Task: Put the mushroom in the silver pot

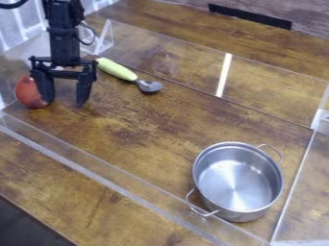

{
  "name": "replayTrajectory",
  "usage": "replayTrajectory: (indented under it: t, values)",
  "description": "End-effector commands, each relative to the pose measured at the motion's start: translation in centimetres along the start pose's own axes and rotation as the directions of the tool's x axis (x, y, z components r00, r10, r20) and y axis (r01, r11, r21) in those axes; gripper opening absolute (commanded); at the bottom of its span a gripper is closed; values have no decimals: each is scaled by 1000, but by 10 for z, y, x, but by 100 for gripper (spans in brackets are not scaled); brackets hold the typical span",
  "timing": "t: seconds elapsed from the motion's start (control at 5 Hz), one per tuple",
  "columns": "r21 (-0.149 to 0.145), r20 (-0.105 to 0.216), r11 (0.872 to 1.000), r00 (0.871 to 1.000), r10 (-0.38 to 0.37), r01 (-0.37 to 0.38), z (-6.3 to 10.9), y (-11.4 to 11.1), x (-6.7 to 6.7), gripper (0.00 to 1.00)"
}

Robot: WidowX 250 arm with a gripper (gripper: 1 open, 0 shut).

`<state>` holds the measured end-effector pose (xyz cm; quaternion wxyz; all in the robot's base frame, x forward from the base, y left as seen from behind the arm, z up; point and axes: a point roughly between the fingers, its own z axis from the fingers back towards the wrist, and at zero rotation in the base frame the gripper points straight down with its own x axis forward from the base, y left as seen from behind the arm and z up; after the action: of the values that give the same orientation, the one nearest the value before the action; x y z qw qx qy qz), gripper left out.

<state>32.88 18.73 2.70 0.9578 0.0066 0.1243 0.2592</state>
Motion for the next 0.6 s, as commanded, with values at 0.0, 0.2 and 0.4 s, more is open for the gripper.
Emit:
replayTrajectory:
  t: [0.0,0.2,0.4]
  values:
    - [-22,53,995,994,95,-94,16,39,3,100]
    - [-27,50,994,993,111,-110,16,39,1,100]
    - [-28,51,993,992,112,-111,17,39,1,0]
